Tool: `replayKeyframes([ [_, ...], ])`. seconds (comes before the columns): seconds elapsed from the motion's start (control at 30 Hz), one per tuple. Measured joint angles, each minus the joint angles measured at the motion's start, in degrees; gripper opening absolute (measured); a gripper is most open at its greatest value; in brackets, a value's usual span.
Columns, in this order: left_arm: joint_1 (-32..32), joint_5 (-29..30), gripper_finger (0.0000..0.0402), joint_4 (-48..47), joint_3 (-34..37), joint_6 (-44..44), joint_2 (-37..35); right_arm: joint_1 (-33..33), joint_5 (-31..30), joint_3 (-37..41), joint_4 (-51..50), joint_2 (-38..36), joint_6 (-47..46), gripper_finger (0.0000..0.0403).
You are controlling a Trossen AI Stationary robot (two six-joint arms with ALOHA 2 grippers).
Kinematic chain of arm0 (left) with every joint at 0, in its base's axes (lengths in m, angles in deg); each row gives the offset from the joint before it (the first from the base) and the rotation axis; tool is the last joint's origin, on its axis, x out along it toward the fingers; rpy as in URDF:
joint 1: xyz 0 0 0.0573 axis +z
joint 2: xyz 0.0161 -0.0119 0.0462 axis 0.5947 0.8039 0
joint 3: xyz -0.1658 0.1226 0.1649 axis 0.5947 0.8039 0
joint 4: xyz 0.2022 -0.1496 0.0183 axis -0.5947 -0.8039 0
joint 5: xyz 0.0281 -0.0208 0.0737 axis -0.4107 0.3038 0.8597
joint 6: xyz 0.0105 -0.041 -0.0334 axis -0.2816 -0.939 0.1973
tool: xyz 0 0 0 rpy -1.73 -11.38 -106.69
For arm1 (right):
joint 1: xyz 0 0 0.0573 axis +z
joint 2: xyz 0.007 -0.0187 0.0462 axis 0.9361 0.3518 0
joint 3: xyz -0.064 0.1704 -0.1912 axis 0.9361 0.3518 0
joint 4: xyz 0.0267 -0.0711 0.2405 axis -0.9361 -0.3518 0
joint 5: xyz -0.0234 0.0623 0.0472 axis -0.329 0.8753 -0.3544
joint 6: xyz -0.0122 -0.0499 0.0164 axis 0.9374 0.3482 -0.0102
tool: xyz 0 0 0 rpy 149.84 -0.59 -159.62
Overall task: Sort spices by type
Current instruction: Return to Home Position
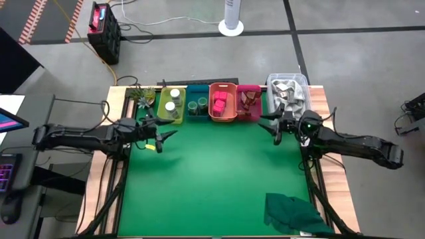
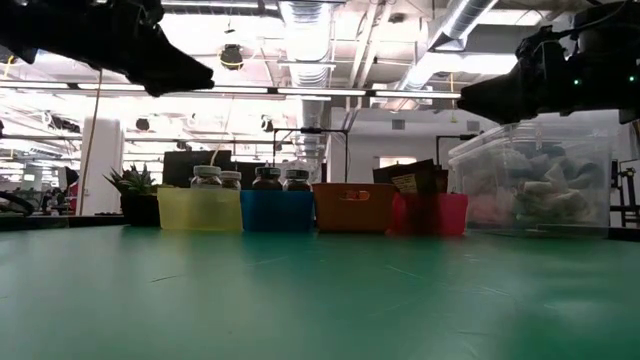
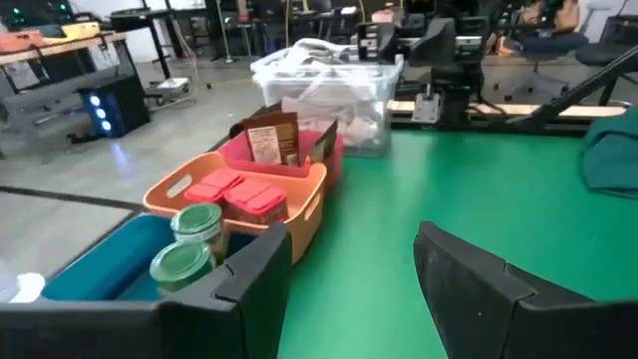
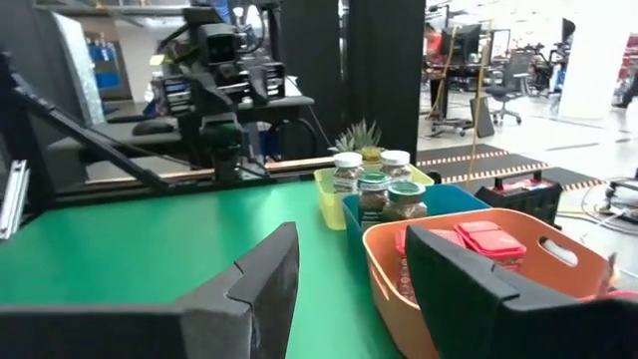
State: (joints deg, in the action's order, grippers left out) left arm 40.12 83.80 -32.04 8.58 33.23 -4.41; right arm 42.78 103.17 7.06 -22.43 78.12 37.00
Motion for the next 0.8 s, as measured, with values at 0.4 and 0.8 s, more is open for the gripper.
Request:
replayKeyframes([
  [0.4,3.8,-8.3,0.0200,-9.1,0.0,0.6,-10.3,-1.9,-2.3,0.1,-7.9,-10.2,0.8,0.0211],
  [0.8,2.0,-10.3,0.0200,-0.2,8.3,2.2,-17.8,-2.7,-2.2,0.0,-19.1,-23.4,0.6,0.0211],
])
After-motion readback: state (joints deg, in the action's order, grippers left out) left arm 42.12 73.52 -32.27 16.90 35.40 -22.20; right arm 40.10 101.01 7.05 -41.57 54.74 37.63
